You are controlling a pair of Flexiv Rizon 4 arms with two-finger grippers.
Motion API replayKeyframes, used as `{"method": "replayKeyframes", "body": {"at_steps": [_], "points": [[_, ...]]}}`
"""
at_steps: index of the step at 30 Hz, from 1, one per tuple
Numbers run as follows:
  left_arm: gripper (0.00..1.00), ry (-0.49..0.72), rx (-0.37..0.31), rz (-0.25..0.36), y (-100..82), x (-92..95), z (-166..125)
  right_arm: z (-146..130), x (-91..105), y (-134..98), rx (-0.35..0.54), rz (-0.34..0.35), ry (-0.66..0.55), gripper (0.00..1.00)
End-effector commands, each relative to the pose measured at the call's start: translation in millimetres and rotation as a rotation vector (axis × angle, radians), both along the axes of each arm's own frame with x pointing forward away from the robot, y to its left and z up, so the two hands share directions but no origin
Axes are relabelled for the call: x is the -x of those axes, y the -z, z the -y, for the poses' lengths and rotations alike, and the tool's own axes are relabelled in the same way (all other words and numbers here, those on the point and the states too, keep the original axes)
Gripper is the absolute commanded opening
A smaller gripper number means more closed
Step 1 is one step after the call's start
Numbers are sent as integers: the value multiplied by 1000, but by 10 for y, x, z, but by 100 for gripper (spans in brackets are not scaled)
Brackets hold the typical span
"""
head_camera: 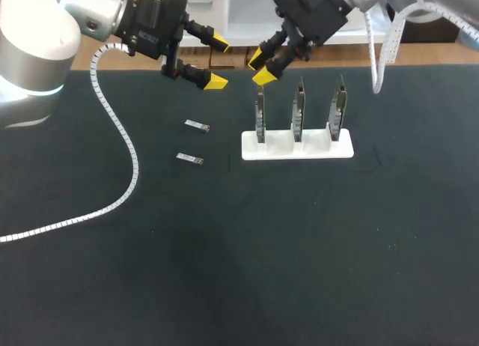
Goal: Pick up the optical module with the left hand, and insert it into the network port with the right hand.
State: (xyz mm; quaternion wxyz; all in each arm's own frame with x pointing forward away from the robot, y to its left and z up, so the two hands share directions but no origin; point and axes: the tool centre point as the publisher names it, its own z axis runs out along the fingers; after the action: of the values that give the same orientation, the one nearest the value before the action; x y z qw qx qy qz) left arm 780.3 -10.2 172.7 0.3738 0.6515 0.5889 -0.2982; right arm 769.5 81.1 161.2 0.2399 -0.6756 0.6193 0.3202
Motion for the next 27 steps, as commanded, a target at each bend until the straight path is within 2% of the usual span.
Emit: {"method": "replayKeyframes", "body": {"at_steps": [1, 7, 8, 10, 11, 27], "points": [[100, 1, -5, -3, -5, -8, 5, 30, 37, -42, -9, 10, 9, 100], [100, 1, -5, -3, -5, -8, 5, 32, 27, -77, -17, 25, 9, 100], [100, 1, -5, -3, -5, -8, 5, 33, 27, -77, -16, 26, 9, 48], [100, 1, -5, -3, -5, -8, 5, 45, 31, -72, -16, 28, 11, 2], [100, 1, -5, -3, -5, -8, 5, 46, 33, -70, -16, 29, 11, 0], [100, 1, -5, -3, -5, -8, 5, 30, 49, -46, -12, 23, 10, 0]]}}
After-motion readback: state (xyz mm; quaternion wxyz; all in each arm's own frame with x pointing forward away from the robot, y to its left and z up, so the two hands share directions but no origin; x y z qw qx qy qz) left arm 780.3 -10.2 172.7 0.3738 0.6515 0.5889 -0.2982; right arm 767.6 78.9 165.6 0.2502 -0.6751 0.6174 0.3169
